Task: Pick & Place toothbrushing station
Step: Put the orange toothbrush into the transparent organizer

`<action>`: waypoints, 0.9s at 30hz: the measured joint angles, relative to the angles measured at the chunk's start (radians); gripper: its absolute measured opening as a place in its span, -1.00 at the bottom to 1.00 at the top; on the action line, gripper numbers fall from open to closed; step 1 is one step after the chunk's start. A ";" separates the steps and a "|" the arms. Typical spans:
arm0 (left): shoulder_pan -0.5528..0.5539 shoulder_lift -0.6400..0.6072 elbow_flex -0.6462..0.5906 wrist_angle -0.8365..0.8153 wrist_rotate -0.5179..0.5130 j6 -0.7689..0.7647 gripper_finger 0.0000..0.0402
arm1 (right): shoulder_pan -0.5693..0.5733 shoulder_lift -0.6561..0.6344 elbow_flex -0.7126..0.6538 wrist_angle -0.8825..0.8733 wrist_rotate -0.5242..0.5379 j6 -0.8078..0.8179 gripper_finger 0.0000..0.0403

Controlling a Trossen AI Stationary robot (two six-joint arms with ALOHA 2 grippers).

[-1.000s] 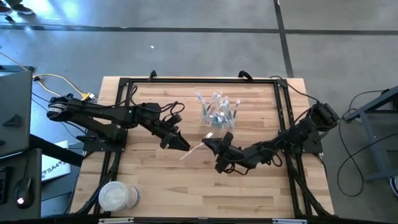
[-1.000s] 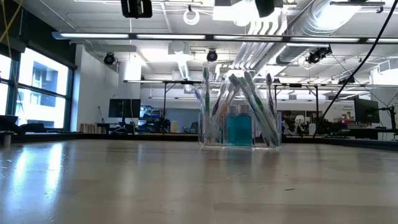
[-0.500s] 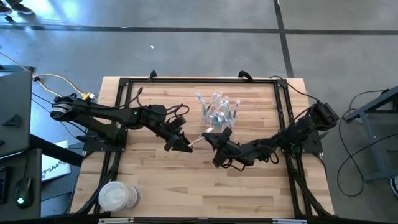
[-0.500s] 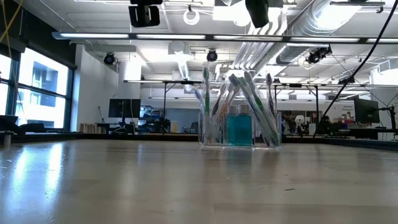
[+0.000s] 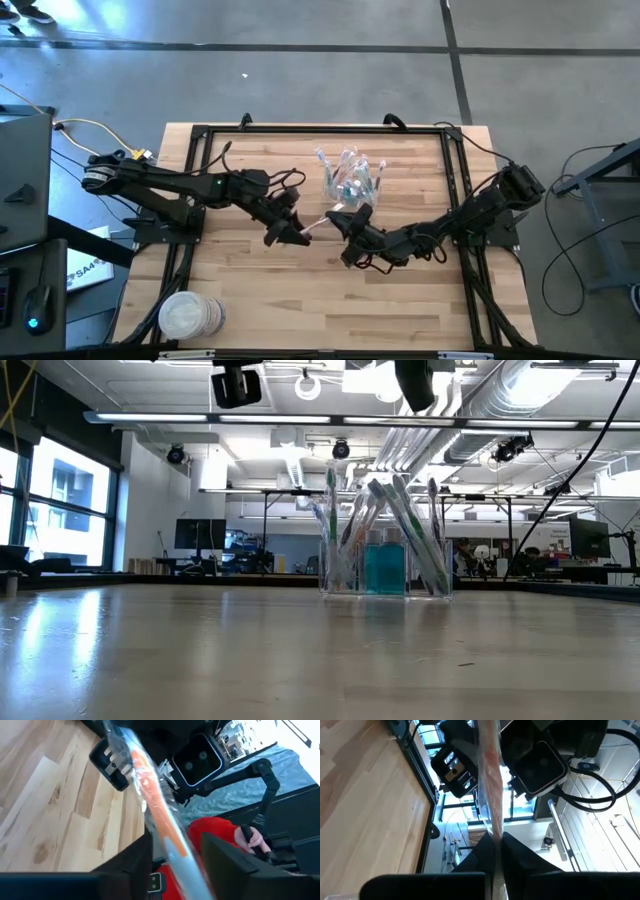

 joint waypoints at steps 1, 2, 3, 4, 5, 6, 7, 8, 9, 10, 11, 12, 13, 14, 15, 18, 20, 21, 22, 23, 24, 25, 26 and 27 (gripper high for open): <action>0.000 0.005 0.000 0.002 0.000 0.007 -0.25 | 0.000 0.000 0.000 -0.002 0.001 0.000 -0.96; 0.000 0.010 0.000 0.005 0.001 0.014 -0.34 | 0.000 0.000 0.000 -0.004 0.001 -0.001 -0.96; 0.000 0.013 0.000 0.003 0.000 0.017 -0.43 | 0.000 0.000 0.000 -0.007 0.001 -0.002 -0.96; 0.000 0.013 0.000 -0.004 -0.002 0.017 -0.52 | 0.000 0.000 0.000 -0.013 0.000 -0.003 -0.96; 0.000 0.013 0.000 -0.012 -0.009 0.016 -0.62 | 0.000 0.000 0.000 -0.014 -0.002 -0.004 -0.96; 0.000 0.015 -0.001 -0.016 -0.010 0.013 -0.71 | 0.000 -0.001 0.002 -0.019 -0.001 -0.004 -0.95; 0.001 0.023 -0.001 -0.018 -0.011 0.013 -0.81 | 0.001 -0.002 0.002 -0.022 0.003 -0.004 -0.95; 0.001 0.027 -0.002 -0.020 -0.015 0.014 -0.90 | 0.002 -0.002 0.002 -0.028 0.006 -0.002 -0.94; 0.001 0.028 -0.002 -0.022 -0.015 0.017 -0.93 | 0.002 -0.002 0.002 -0.030 0.003 -0.001 -0.94; 0.000 0.028 -0.002 -0.025 -0.016 0.019 -0.93 | 0.001 -0.002 0.002 -0.034 -0.003 0.000 -0.92; 0.000 0.028 -0.002 -0.027 -0.016 0.024 -0.92 | 0.001 -0.002 0.003 -0.038 -0.006 0.001 -0.91; 0.000 0.029 -0.002 -0.031 -0.019 0.029 -0.91 | 0.001 -0.003 0.003 -0.039 -0.006 0.002 -0.88; 0.000 0.032 -0.002 -0.036 -0.022 0.036 -0.91 | 0.001 -0.003 0.003 -0.039 -0.007 0.006 -0.85; 0.000 0.034 -0.002 -0.041 -0.024 0.044 -0.91 | 0.001 -0.002 0.003 -0.039 -0.007 0.014 -0.81; 0.000 0.035 -0.002 -0.045 -0.025 0.051 -0.93 | 0.002 -0.002 0.003 -0.038 -0.006 0.019 -0.76; 0.000 0.035 -0.002 -0.039 -0.026 0.059 -0.95 | 0.005 -0.002 0.003 -0.030 0.011 0.022 -0.61; 0.000 0.035 -0.002 -0.038 -0.025 0.062 -0.94 | 0.015 -0.002 0.003 -0.011 0.056 0.022 -0.50; 0.000 0.035 -0.002 -0.037 -0.024 0.064 -0.93 | 0.023 -0.001 0.003 -0.001 0.073 0.025 -0.43; 0.000 0.035 -0.001 -0.036 -0.020 0.066 -0.93 | 0.031 -0.001 0.003 0.012 0.090 0.032 -0.37; 0.000 0.034 0.000 -0.036 -0.018 0.073 -0.93 | 0.040 -0.001 0.003 0.028 0.105 0.038 -0.30; 0.000 0.034 0.000 -0.037 -0.016 0.081 -0.94 | 0.050 -0.001 0.003 0.049 0.126 0.046 -0.24; 0.000 0.034 0.000 -0.037 -0.016 0.090 -0.95 | 0.060 -0.001 0.002 0.077 0.154 0.049 -0.18; 0.000 0.034 0.000 -0.037 -0.016 0.103 -0.95 | 0.069 0.000 0.002 0.105 0.188 0.049 -0.12; 0.000 0.034 0.000 -0.037 -0.016 0.116 -0.95 | 0.077 -0.001 0.002 0.127 0.230 0.049 -0.06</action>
